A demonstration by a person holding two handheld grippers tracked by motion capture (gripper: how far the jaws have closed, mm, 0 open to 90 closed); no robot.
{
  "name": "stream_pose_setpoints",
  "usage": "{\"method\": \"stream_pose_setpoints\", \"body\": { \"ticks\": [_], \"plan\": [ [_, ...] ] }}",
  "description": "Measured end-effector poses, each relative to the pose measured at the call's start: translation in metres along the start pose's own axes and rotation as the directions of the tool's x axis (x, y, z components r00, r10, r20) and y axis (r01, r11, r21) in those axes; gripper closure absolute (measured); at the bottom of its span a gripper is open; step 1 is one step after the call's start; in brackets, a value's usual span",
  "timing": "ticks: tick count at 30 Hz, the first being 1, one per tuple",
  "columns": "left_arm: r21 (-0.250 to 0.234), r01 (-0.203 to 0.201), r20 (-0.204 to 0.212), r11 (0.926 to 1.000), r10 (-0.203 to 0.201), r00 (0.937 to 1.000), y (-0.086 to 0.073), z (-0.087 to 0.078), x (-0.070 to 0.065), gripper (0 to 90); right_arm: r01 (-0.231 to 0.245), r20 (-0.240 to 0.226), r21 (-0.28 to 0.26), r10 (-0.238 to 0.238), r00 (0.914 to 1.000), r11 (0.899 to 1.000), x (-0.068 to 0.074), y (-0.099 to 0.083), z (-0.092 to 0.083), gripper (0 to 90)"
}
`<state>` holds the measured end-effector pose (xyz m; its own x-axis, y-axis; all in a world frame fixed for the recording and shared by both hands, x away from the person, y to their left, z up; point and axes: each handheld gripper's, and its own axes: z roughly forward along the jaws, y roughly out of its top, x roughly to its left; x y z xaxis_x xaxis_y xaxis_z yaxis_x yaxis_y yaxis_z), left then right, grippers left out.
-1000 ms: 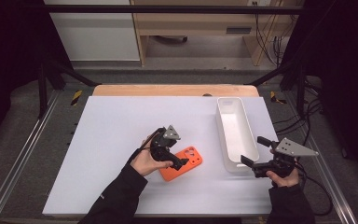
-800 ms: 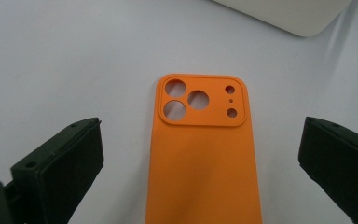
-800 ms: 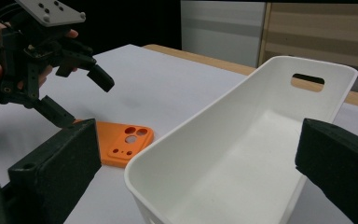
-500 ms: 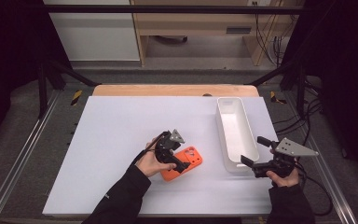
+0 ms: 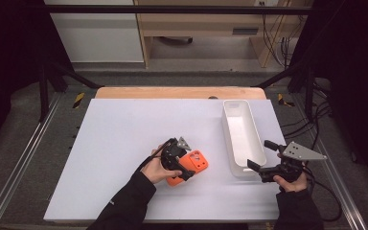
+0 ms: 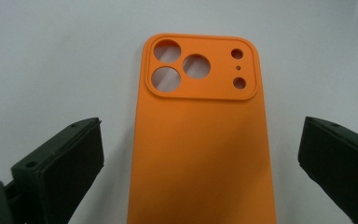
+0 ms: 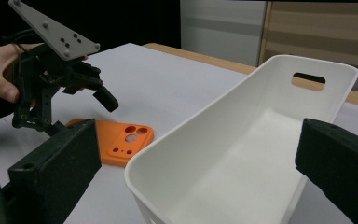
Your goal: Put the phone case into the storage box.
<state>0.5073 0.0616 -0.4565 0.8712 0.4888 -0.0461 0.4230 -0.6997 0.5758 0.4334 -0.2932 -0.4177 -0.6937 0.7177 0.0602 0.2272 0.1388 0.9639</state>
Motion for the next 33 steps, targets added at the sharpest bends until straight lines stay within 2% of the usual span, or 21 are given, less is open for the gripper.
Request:
{"method": "stream_pose_setpoints", "body": {
  "ticks": [22,33],
  "plan": [
    [0.089,-0.027,-0.006,0.9957,0.027,0.9996,-0.005,0.012,-0.002,2.9,-0.004,-0.001,0.002,0.004,1.0,1.0,0.0,0.0,0.0,0.4],
    [0.095,-0.049,-0.029,0.9943,0.052,0.9982,-0.005,0.011,-0.002,8.4,-0.003,-0.001,0.005,0.003,1.0,1.0,0.0,0.0,0.001,0.4]
  ]
}}
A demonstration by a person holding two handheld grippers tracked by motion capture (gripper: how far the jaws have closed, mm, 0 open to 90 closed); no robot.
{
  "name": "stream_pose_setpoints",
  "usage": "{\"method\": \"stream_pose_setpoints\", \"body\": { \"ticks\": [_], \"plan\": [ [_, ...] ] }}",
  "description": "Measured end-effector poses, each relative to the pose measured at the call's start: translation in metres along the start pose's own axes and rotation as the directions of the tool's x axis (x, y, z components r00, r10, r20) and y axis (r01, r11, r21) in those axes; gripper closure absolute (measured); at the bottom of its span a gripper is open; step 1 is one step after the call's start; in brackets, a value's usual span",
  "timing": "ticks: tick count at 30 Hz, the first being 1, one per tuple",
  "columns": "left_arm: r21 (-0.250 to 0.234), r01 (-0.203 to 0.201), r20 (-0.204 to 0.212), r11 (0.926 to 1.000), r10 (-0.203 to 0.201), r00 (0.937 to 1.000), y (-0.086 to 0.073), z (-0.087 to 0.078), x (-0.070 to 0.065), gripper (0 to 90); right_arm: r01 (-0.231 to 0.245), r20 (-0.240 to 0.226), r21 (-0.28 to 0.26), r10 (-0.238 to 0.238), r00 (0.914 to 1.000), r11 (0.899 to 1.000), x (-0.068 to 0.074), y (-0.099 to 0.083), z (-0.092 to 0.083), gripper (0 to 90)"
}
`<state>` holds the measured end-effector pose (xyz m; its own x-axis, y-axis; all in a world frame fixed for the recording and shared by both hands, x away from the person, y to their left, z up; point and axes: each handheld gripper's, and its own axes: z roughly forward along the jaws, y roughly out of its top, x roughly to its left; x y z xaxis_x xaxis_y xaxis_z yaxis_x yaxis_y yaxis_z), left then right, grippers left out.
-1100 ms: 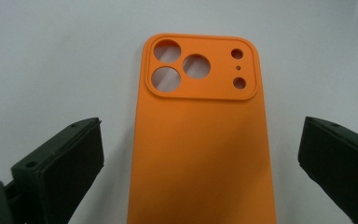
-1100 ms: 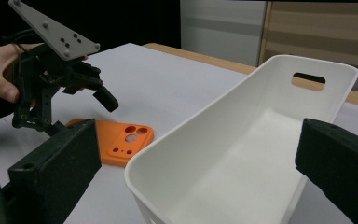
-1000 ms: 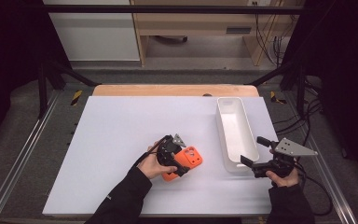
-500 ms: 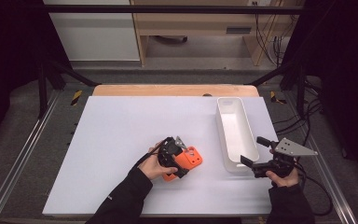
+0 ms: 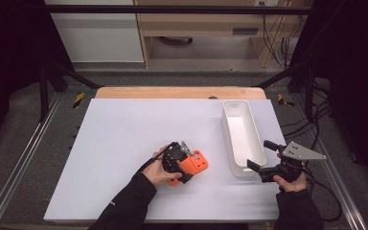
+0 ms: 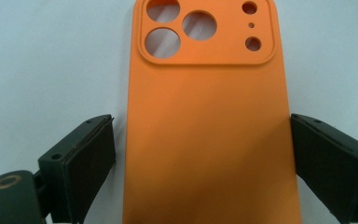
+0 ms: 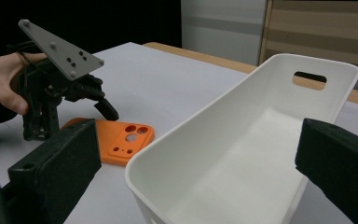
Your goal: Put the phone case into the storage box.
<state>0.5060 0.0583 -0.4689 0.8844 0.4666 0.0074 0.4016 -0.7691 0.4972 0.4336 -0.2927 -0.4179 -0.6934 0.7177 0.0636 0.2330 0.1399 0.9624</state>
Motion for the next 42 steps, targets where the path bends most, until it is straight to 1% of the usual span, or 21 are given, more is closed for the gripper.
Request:
{"method": "stream_pose_setpoints", "body": {
  "ticks": [7,10,18,23,26,32,34,38,42],
  "plan": [
    [0.011,-0.015,0.0,0.9998,0.015,0.9999,0.001,-0.001,-0.002,10.9,-0.001,-0.001,0.001,0.001,1.0,1.0,0.0,0.0,0.0,0.4],
    [0.018,-0.025,0.007,0.9995,0.024,0.9997,0.003,-0.002,-0.002,14.8,-0.002,0.0,0.001,0.002,1.0,1.0,0.0,0.0,0.0,0.3],
    [0.015,-0.029,0.006,0.9995,0.029,0.9996,0.003,-0.002,-0.002,15.4,-0.003,0.0,-0.002,0.003,1.0,1.0,0.0,0.0,0.0,0.4],
    [0.006,-0.036,-0.004,0.9993,0.036,0.9993,0.002,-0.002,-0.002,15.6,-0.002,-0.001,-0.002,0.002,1.0,1.0,0.0,0.0,0.0,0.4],
    [-0.012,-0.03,0.001,0.9995,0.03,0.9996,0.002,-0.004,-0.001,15.6,-0.003,-0.001,-0.001,0.003,1.0,1.0,0.0,0.0,0.0,0.4],
    [-0.036,-0.024,0.006,0.9991,0.025,0.9997,0.002,-0.013,0.0,15.6,0.0,-0.001,-0.004,0.0,1.0,1.0,0.0,0.0,-0.001,0.4],
    [-0.048,-0.017,0.011,0.9987,0.017,0.9998,0.0,-0.016,0.0,15.6,-0.001,-0.001,-0.005,0.001,1.0,1.0,0.0,0.0,-0.001,0.4],
    [-0.053,-0.024,0.004,0.9983,0.024,0.9997,-0.002,-0.022,0.001,15.6,-0.002,-0.001,-0.002,0.002,1.0,1.0,0.0,0.0,0.0,0.4],
    [-0.07,-0.025,0.01,0.9972,0.025,0.9996,-0.006,-0.027,0.001,15.6,-0.002,-0.001,-0.001,0.002,1.0,1.0,0.0,0.0,0.0,0.4]
  ]
}}
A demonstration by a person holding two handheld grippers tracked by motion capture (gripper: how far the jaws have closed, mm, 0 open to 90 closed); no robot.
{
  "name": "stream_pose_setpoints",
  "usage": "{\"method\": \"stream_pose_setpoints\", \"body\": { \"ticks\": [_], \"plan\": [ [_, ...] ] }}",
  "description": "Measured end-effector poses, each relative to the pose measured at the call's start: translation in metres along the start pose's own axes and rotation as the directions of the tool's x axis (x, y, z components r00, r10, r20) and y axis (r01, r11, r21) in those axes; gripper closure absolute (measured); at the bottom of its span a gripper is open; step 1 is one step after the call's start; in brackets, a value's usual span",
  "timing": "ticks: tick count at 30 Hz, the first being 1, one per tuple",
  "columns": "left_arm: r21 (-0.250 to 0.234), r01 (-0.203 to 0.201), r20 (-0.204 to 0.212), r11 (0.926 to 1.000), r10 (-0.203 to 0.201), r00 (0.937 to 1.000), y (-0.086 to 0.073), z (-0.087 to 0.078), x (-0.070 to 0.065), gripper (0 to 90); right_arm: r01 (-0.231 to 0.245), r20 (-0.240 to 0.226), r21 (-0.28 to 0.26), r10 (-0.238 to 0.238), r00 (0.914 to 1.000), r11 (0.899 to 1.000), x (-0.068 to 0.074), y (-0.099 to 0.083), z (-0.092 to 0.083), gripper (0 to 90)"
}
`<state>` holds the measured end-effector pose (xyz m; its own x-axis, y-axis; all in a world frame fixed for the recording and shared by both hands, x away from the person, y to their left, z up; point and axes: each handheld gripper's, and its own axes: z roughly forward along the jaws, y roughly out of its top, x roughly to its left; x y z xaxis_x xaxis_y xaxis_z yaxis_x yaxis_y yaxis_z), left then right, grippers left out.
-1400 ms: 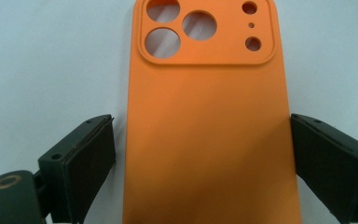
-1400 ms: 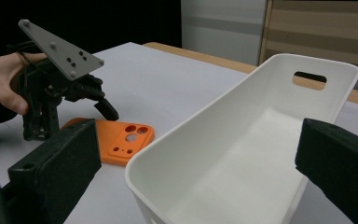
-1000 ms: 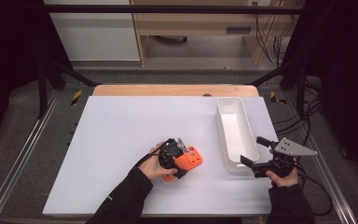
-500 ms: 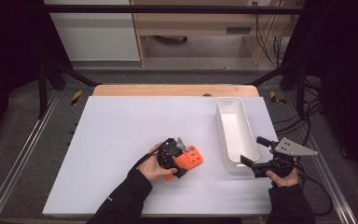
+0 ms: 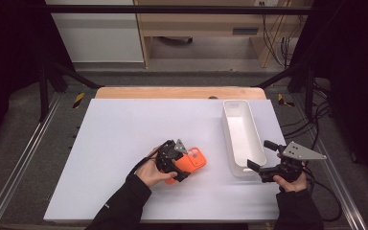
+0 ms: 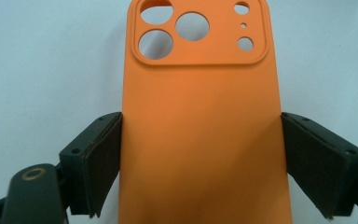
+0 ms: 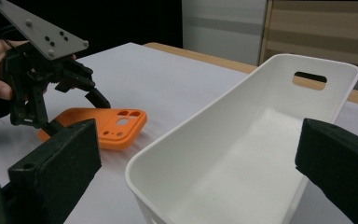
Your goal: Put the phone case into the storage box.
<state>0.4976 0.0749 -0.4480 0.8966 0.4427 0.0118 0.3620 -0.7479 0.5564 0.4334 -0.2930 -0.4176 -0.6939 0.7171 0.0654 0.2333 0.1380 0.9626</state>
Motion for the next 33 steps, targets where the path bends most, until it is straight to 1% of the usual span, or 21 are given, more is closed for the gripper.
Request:
{"method": "stream_pose_setpoints", "body": {
  "ticks": [7,8,13,24,28,33],
  "plan": [
    [-0.049,-0.005,0.0,0.9988,0.005,1.0,-0.007,-0.01,-0.001,15.6,0.002,-0.002,0.002,-0.002,1.0,1.0,0.0,0.0,0.0,0.4],
    [-0.056,-0.002,0.002,0.9984,0.002,1.0,-0.007,-0.012,-0.001,15.6,0.002,-0.002,0.003,-0.002,1.0,1.0,0.0,0.0,0.0,0.4],
    [-0.093,-0.011,-0.004,0.9956,0.01,0.9999,-0.012,-0.019,-0.002,15.6,0.007,-0.006,0.005,-0.007,1.0,1.0,0.0,0.0,0.001,0.4],
    [-0.125,-0.017,-0.008,0.992,0.016,0.9998,-0.018,-0.03,-0.003,15.6,0.01,-0.004,-0.003,-0.01,0.9999,1.0,0.001,0.001,0.0,0.4],
    [-0.142,-0.019,-0.008,0.9897,0.018,0.9998,-0.02,-0.035,-0.004,15.6,0.021,-0.004,-0.001,-0.021,0.9998,1.0,0.002,0.001,0.0,0.4],
    [-0.16,-0.031,-0.018,0.9866,0.028,0.9995,-0.024,-0.04,-0.006,15.6,0.022,-0.008,0.001,-0.022,0.9997,1.0,0.003,0.002,0.001,0.4]
  ]
}}
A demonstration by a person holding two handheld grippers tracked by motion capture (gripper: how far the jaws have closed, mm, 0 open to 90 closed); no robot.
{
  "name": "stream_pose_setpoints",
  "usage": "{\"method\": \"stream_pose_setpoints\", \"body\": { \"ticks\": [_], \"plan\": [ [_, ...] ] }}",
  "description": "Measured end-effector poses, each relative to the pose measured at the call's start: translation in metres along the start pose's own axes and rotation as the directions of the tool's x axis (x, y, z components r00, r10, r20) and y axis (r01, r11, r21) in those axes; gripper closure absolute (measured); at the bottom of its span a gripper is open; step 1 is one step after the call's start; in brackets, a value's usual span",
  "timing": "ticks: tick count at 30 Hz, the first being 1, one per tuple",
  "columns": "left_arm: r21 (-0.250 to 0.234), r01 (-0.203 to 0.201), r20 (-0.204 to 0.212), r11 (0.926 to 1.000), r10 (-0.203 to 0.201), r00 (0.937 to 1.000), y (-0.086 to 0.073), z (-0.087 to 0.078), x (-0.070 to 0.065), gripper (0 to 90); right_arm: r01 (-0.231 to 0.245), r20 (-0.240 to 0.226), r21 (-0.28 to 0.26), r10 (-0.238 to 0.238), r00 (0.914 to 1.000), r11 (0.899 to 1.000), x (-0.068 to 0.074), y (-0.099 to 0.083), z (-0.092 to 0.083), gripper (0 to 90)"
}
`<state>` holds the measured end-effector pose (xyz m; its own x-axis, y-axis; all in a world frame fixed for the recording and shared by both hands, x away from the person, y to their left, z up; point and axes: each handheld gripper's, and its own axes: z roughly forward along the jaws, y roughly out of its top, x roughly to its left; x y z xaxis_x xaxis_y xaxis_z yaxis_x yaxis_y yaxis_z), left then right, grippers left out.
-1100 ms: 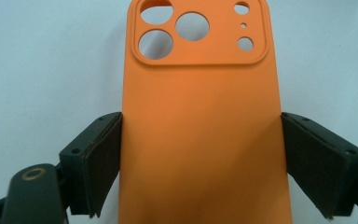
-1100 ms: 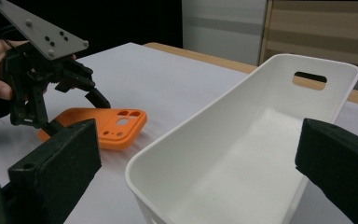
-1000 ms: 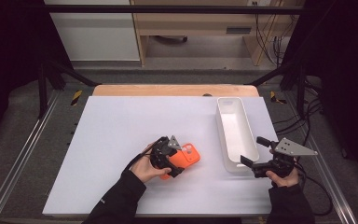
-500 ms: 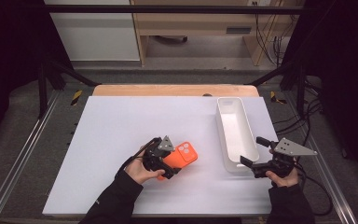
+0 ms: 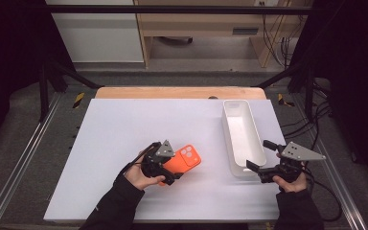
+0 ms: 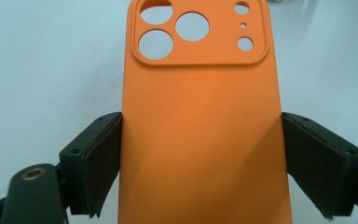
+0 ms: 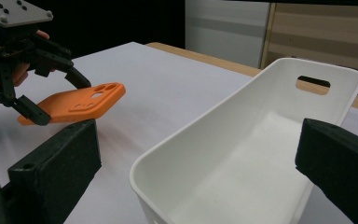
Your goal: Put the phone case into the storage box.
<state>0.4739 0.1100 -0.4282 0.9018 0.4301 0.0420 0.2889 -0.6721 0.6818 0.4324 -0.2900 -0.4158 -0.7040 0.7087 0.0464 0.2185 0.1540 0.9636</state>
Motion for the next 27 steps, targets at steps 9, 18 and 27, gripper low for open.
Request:
{"method": "stream_pose_setpoints", "body": {
  "ticks": [9,18,27],
  "plan": [
    [-0.015,-0.013,0.0,0.9998,0.013,0.9999,-0.005,-0.004,-0.002,15.6,0.025,-0.005,0.006,-0.025,0.9997,1.0,0.004,0.002,0.002,0.3],
    [-0.041,-0.026,0.007,0.9988,0.026,0.9996,-0.008,-0.01,-0.006,15.6,0.05,-0.014,0.018,-0.05,0.9987,0.999,0.009,0.005,0.006,0.3],
    [-0.056,-0.043,0.008,0.9975,0.043,0.999,-0.009,-0.015,-0.009,15.6,0.085,-0.039,0.041,-0.084,0.9957,0.995,0.02,0.009,0.012,0.4]
  ]
}}
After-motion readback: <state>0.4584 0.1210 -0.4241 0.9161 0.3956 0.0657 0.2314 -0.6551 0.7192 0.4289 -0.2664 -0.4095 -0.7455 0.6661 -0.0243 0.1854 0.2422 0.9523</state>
